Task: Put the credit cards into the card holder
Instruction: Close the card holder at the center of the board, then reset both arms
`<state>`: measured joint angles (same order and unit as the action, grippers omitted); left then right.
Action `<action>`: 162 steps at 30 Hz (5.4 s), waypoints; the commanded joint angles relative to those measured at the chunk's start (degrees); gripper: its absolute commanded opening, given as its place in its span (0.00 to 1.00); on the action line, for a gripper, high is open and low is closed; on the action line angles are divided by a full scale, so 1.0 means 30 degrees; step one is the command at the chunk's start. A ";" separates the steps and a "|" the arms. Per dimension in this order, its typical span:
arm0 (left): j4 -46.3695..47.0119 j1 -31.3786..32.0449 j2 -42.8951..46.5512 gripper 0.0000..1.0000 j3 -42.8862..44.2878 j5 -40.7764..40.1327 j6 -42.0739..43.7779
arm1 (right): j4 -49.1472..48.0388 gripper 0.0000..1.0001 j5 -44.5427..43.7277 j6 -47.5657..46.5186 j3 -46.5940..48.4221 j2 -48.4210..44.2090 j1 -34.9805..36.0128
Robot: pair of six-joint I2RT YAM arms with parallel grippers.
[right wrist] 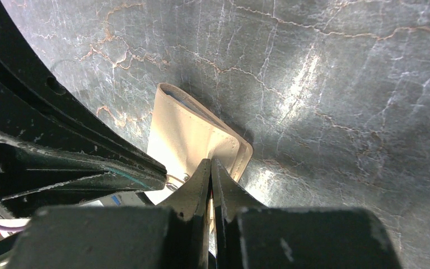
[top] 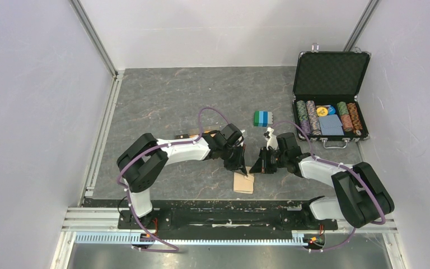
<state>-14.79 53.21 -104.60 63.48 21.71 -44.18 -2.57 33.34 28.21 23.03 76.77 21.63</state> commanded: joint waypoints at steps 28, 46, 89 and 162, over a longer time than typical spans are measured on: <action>-0.0503 0.0011 -0.0963 0.02 0.0671 -0.0148 0.1187 | 0.0813 0.00 -0.0737 -0.1108 0.0899 -0.1533 0.0027; -0.1029 0.0133 -0.0932 0.02 0.0679 -0.0630 0.1459 | -0.0272 0.00 0.1601 -0.0559 -0.0408 -0.2370 0.1007; -0.4357 0.1247 -0.3596 0.02 0.2492 -0.3065 0.3234 | 0.4410 0.00 -0.7028 -0.1231 0.0733 0.1711 0.3958; 0.8006 -1.4749 1.9119 1.00 -1.2109 -0.9928 1.1767 | -0.1912 0.98 -1.6817 -0.8828 -0.1701 -1.1430 -0.3020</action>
<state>3.18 9.32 -47.72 27.79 -3.36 -17.45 1.54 -9.67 6.52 21.37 45.01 12.75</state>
